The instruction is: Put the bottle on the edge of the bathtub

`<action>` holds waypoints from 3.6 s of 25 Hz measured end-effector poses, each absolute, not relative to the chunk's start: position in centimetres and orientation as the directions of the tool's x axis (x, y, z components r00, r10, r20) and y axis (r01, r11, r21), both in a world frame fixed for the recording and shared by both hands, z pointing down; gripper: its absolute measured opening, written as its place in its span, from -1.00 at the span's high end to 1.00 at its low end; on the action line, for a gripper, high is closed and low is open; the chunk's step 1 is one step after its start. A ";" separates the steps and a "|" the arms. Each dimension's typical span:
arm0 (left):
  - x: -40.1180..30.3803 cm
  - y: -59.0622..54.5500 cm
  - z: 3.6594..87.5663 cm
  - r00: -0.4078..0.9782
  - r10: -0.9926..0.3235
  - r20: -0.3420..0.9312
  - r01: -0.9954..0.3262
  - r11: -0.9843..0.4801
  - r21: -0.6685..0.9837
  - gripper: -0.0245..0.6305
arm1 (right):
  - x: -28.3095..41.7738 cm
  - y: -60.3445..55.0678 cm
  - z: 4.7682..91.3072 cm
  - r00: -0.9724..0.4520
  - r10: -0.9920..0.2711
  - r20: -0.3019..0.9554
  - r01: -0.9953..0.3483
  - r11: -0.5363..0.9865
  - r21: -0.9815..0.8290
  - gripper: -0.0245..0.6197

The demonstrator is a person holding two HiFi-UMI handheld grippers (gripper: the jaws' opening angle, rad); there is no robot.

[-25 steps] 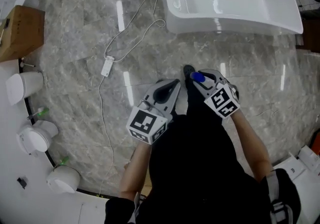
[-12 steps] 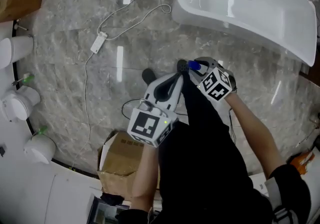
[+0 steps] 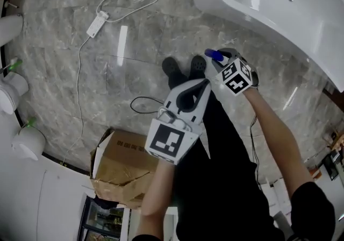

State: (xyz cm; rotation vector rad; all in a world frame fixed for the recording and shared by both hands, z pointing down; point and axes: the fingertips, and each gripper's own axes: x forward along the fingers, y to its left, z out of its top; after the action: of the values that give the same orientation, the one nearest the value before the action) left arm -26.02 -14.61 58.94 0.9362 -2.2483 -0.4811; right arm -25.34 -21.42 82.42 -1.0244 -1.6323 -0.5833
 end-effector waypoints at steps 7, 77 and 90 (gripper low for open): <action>-27.6 -12.6 69.6 -0.530 -0.701 0.476 -0.429 0.707 0.563 0.90 | -27.2 -21.5 93.9 -0.037 0.252 0.967 0.870 0.485 -0.093 0.48; -27.5 -12.6 84.1 -0.418 -0.730 0.541 -0.400 0.682 0.612 0.90 | -33.0 -26.0 113.1 -0.086 -0.059 0.995 0.923 0.370 0.102 0.70; -28.0 -13.2 70.2 -0.464 -0.703 0.540 -0.442 0.711 0.547 0.90 | -30.8 -26.1 95.7 -0.161 0.074 0.984 0.890 0.442 0.112 0.77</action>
State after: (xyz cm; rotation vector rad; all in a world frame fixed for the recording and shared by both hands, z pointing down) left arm -28.00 -13.22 70.21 0.8669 -2.1324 -0.4256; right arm -30.79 -26.08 95.71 -0.8705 -1.5713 -0.9086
